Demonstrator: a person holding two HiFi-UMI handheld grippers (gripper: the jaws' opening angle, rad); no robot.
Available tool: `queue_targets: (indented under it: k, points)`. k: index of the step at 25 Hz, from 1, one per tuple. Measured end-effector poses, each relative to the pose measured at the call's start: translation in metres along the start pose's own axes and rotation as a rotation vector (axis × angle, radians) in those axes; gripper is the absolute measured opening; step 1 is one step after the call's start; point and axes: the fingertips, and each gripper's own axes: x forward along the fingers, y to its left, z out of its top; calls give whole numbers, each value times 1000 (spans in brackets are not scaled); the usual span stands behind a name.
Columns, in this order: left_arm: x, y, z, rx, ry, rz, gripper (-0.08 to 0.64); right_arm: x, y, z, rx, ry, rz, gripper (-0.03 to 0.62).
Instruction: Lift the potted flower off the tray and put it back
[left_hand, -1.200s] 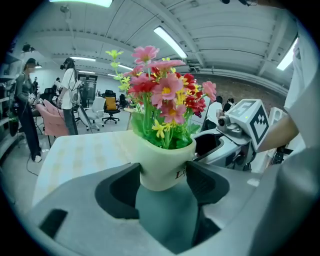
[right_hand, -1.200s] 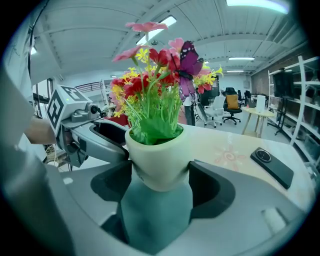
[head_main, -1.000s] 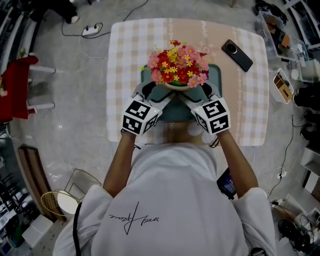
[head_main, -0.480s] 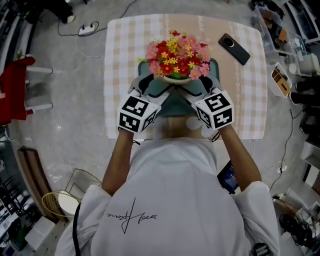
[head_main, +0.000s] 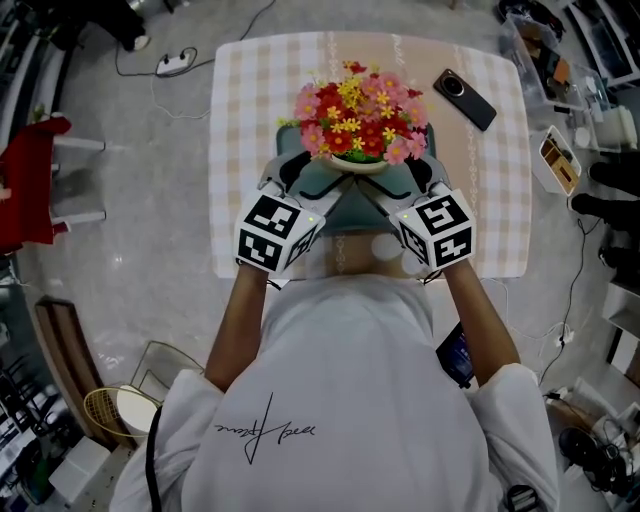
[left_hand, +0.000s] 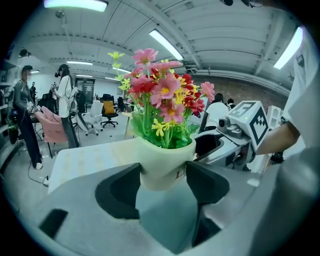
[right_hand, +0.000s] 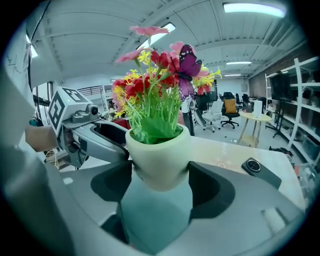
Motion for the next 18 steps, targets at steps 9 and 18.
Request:
queue_targets:
  k: [9,18]
  points:
    - [-18,-9,2,-78,-24,-32,285,-15,15,11,-56,-2,-21,359]
    - [-35,-13,14,-50,-41,-15,285,-24,27,23,-37,-45,-12,356]
